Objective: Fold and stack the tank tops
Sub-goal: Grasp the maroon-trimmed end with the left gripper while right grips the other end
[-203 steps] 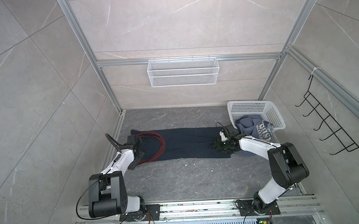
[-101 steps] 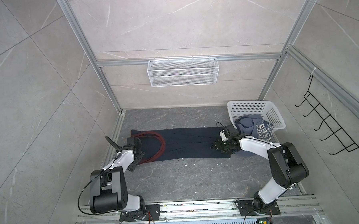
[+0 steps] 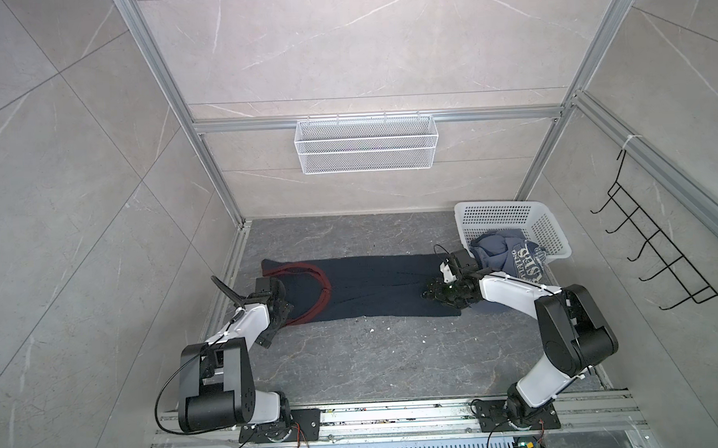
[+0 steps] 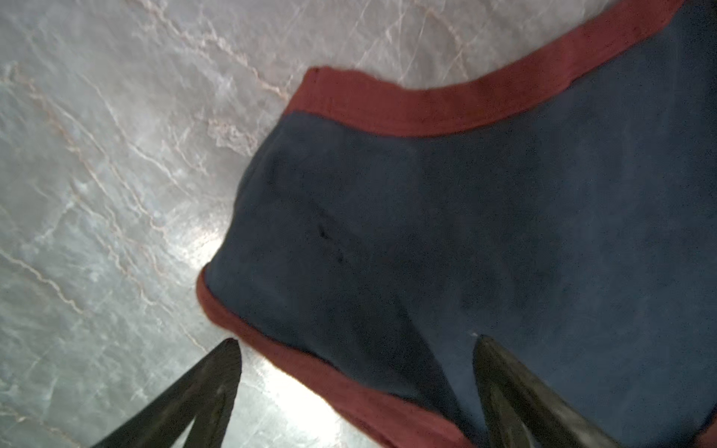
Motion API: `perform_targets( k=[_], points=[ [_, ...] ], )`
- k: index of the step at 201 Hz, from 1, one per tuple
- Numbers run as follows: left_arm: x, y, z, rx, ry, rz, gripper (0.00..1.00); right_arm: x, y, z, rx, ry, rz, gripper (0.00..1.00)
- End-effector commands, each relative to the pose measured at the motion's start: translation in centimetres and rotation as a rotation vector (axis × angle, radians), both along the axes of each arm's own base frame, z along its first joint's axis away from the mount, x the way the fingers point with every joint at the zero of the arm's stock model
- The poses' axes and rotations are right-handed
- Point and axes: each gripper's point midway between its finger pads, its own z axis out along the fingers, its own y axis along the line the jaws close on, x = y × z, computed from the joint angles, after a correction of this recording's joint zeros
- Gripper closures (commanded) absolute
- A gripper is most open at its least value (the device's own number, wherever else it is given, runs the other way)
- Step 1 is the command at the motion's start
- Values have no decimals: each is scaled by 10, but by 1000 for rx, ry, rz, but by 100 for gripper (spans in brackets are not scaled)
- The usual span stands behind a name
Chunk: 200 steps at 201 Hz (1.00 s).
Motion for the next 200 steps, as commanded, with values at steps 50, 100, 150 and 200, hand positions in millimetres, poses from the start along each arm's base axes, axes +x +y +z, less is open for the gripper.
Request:
perform_targets(
  k=[50, 100, 150, 200],
  points=[
    [14, 24, 12, 98, -8, 29, 20, -3, -5, -7, 3, 20, -21, 24],
    [39, 29, 29, 112, -19, 25, 25, -3, -5, -8, 5, 25, -21, 24],
    [57, 33, 21, 99, 22, 34, 32, -3, -7, -7, 3, 24, -25, 24],
    [72, 43, 16, 109, 76, 32, 49, -2, -8, -7, -5, 25, -27, 24]
  ],
)
